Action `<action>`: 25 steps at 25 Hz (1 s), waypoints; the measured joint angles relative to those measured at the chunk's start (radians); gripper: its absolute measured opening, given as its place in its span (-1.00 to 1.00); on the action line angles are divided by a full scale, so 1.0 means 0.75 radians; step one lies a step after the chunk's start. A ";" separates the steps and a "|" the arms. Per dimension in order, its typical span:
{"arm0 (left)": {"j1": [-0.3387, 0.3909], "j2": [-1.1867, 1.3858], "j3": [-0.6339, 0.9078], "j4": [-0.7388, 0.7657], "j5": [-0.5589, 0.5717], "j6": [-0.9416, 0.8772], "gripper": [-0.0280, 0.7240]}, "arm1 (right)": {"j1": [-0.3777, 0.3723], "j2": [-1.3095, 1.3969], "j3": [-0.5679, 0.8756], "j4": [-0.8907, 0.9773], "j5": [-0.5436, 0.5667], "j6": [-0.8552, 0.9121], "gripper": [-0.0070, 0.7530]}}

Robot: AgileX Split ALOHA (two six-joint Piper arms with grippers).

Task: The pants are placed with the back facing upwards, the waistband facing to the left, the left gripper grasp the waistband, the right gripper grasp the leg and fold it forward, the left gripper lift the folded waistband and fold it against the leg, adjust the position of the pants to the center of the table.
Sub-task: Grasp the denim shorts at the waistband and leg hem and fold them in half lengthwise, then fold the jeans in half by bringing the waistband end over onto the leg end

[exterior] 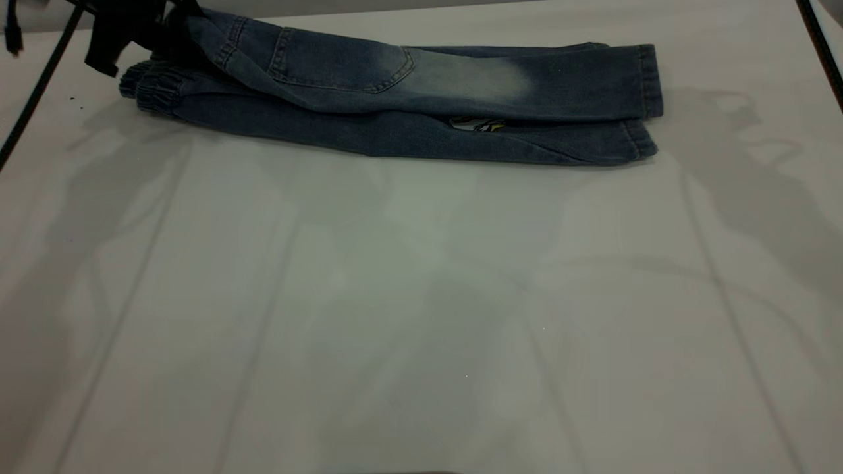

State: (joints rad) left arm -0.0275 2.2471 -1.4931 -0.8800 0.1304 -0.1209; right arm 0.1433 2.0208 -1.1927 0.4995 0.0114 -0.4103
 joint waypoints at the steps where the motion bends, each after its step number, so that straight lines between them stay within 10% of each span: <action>1: 0.000 0.000 -0.015 0.000 0.008 0.066 -0.15 | 0.000 -0.005 0.000 0.000 0.017 0.000 0.24; 13: 0.001 0.004 -0.343 0.064 0.633 1.003 0.25 | 0.000 -0.160 -0.001 0.000 0.342 0.000 0.39; 25: 0.067 0.005 -0.534 0.876 0.985 0.589 0.25 | 0.214 -0.146 -0.040 0.000 0.339 -0.041 0.39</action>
State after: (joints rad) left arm 0.0226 2.2510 -1.8938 -0.2229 0.8690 0.3207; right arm 0.3041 1.9110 -1.2228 0.4996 0.2658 -0.4408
